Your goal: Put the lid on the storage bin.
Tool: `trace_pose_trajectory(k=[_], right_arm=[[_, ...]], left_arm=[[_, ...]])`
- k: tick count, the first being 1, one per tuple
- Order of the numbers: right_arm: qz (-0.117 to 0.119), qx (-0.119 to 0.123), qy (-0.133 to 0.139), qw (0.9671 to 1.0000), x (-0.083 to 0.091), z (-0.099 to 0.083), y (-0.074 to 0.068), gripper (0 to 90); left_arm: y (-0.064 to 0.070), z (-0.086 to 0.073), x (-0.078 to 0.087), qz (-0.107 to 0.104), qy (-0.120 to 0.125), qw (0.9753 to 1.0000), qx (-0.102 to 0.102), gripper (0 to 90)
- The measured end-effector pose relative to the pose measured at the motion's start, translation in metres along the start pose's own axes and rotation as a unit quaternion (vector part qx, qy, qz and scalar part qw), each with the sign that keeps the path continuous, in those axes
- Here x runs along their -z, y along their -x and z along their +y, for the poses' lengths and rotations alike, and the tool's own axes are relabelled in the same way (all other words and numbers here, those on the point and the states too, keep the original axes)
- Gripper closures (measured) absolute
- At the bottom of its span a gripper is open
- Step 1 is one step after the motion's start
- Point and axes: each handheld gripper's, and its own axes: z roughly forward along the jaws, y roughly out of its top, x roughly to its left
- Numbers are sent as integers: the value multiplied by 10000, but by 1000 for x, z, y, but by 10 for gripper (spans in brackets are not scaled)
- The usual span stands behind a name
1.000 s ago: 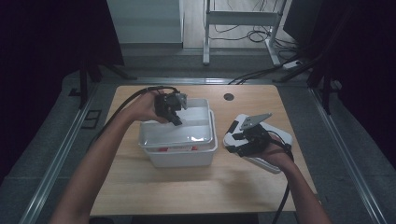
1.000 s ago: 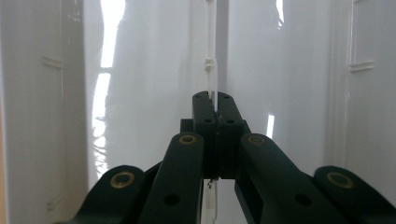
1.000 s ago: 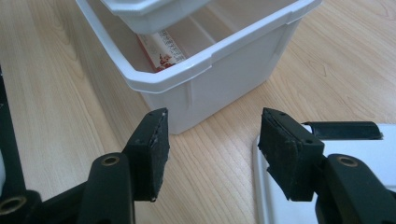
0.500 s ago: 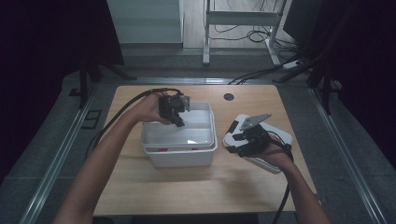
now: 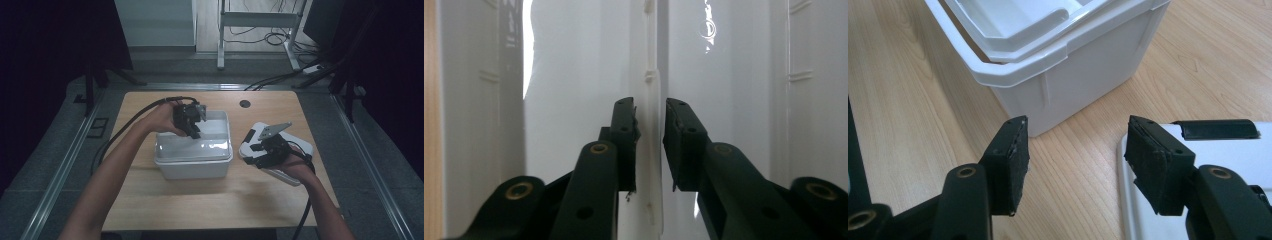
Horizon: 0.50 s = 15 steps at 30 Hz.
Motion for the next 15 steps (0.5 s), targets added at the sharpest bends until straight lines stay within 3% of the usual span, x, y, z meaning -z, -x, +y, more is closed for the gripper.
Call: trace_pose_trajectory(k=[7,15], right_arm=[[-48,-13,21,10000,3,0,1,420],[-115,-66,16,9999,4,0,4,421]], left_arm=[[1,-12,13,193,101,9997,149,629],[6,-44,26,284,384,9976,492,577]])
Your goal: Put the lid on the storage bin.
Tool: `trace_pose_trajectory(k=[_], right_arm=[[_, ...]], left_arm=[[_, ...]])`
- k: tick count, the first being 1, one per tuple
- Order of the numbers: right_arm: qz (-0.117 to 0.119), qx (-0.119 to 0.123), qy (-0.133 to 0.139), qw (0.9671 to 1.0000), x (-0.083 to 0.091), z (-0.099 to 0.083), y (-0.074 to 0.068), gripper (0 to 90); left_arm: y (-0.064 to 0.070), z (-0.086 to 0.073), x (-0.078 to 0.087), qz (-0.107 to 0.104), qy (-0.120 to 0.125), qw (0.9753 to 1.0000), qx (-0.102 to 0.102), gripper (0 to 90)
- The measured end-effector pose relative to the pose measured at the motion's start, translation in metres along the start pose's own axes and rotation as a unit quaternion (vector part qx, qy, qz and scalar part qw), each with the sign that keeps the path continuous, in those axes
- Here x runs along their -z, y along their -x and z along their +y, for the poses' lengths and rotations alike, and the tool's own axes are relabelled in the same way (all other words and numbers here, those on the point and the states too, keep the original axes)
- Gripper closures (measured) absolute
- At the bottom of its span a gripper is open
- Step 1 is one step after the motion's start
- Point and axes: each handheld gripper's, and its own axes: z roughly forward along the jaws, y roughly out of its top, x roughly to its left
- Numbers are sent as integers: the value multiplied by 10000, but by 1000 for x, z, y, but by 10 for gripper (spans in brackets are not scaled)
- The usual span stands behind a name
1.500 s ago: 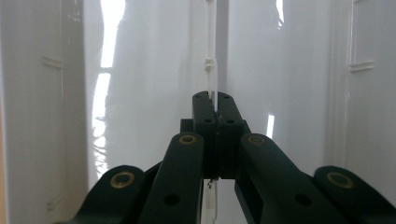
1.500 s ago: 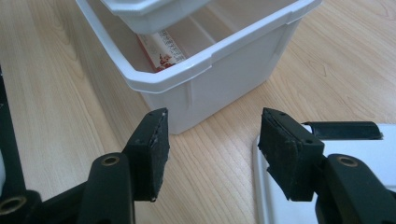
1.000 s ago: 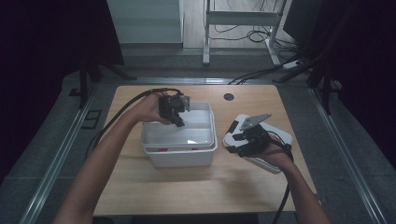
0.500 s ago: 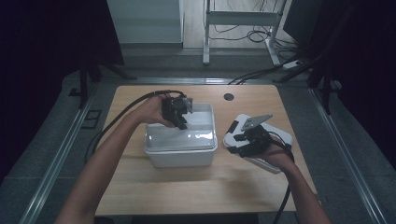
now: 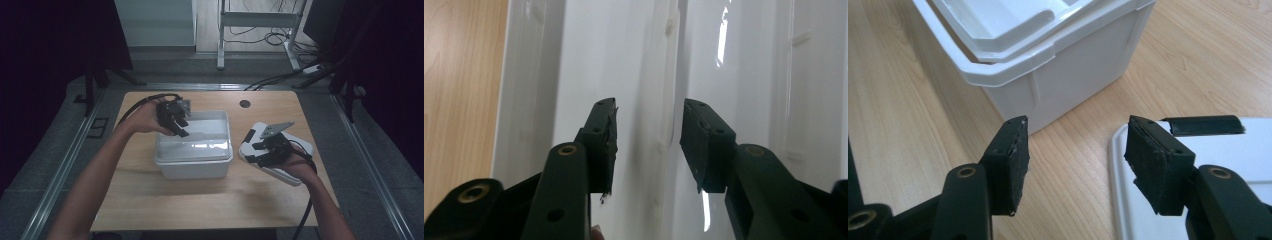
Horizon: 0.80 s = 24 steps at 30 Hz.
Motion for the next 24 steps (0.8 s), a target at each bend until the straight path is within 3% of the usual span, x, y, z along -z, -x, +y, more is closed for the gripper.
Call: trace_pose_trajectory(k=[12,17,24], right_arm=[[-111,-58,-54,9999,-4,3,7,420],[-123,-51,-82,9999,-7,4,7,419],[-136,-73,-83,9998,-5,2,8,420]], left_arm=[[1,-41,16,67,239,9994,245,557],[3,-35,14,40,322,9993,196,568],[1,-11,0,-77,297,9995,65,630]])
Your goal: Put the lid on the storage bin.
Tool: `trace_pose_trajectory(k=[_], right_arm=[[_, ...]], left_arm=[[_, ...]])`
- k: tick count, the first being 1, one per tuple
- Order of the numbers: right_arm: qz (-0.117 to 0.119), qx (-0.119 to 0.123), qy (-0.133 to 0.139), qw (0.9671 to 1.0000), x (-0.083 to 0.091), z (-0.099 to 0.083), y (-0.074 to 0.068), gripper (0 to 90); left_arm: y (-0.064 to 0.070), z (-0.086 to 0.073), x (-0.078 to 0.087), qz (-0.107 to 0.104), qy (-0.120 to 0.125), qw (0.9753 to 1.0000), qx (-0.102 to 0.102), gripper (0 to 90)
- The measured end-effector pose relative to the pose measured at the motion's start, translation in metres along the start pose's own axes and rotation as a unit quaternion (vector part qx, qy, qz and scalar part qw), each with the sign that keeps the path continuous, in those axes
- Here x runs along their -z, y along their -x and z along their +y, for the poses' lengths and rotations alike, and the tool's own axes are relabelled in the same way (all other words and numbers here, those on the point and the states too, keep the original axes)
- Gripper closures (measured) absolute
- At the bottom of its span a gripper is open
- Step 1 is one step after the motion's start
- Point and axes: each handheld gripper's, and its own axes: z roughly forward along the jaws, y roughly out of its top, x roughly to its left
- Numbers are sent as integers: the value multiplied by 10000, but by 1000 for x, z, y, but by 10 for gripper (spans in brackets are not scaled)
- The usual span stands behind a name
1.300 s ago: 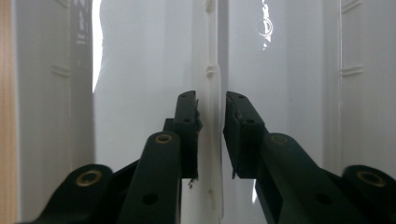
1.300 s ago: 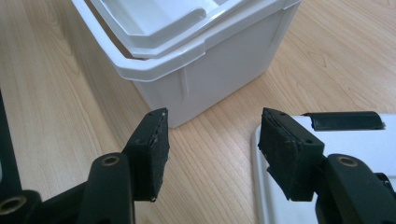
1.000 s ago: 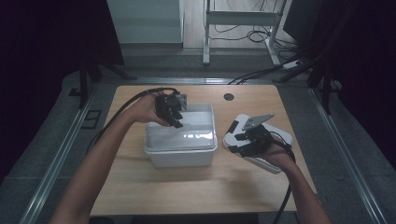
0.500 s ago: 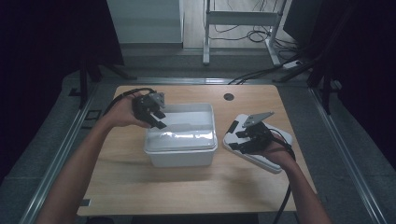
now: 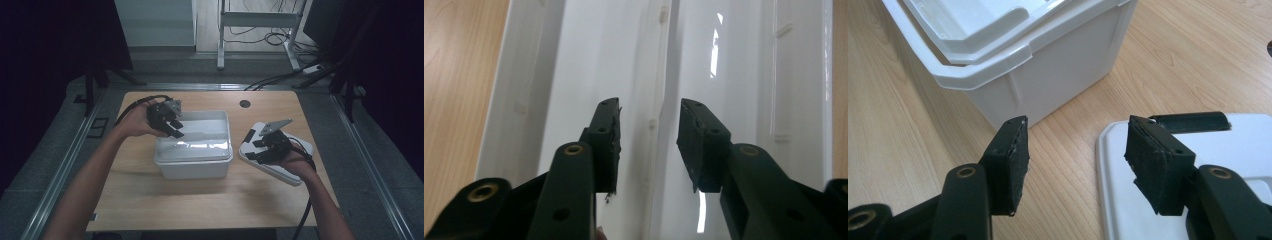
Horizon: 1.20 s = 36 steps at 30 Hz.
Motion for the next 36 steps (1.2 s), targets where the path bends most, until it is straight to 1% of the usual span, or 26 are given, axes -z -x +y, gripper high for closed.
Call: trace_pose_trajectory(k=[5,11,13,21,36], right_arm=[[3,-8,-11,10000,1,-2,1,420],[-8,-24,-11,10000,1,-4,2,420],[4,-22,-13,10000,1,-4,1,420],[-12,-22,0,10000,1,-3,1,420],[-23,-17,0,10000,2,-3,1,420]], left_arm=[[-1,7,-11,-171,-98,9998,-22,724],[1,9,-18,-243,-158,9996,-52,843],[1,9,-18,-224,-154,9996,-58,877],[3,8,-18,-171,-129,9997,-103,899],[4,7,-15,-270,-12,9996,-105,900]])
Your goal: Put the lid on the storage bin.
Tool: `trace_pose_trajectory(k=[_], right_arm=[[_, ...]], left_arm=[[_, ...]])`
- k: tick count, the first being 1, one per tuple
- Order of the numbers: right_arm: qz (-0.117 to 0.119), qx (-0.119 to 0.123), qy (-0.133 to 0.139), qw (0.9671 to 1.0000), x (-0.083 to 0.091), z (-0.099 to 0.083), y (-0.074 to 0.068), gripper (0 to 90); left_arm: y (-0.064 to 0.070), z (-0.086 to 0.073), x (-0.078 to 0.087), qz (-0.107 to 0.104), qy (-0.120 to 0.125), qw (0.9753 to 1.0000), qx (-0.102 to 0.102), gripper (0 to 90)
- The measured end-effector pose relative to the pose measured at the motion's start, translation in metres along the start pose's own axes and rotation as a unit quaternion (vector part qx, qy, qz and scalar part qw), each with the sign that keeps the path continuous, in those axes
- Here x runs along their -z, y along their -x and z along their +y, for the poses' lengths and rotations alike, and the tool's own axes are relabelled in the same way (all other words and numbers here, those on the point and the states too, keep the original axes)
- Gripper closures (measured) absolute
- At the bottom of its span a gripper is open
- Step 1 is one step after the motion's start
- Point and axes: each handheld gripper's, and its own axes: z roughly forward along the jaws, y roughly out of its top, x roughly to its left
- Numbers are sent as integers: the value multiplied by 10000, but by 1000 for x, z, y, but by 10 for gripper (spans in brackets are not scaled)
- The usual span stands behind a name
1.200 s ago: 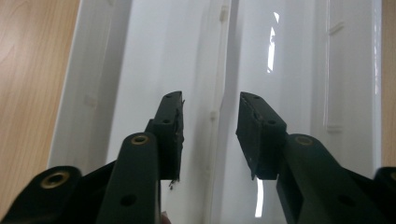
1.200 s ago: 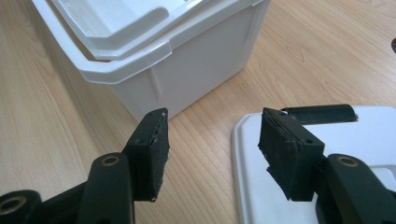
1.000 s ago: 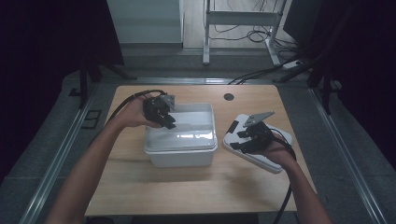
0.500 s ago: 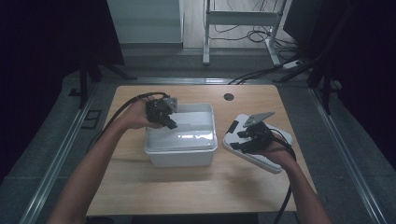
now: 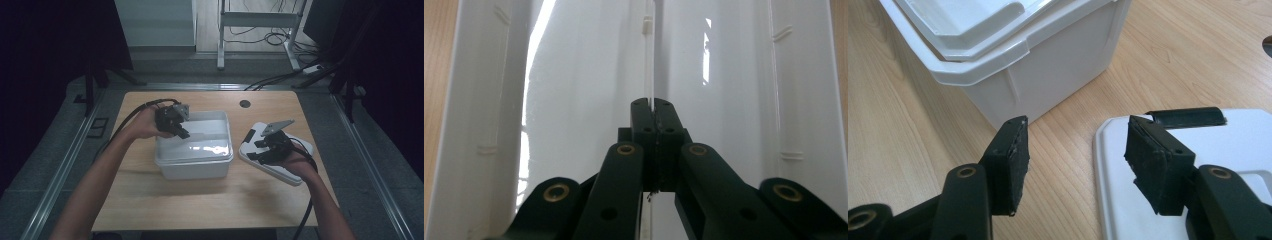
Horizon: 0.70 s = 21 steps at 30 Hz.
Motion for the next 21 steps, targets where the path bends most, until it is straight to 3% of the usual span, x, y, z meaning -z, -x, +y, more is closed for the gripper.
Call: trace_pose_trajectory(k=[9,15,21], right_arm=[[5,7,0,10000,-1,1,0,420],[-4,-1,0,10000,-1,0,0,420],[-2,2,-1,10000,-1,0,0,420]], left_arm=[[-1,-1,-2,-30,-5,10000,-24,881],[0,4,-7,146,8,9999,-62,765],[1,14,-15,112,-57,9999,-113,831]])
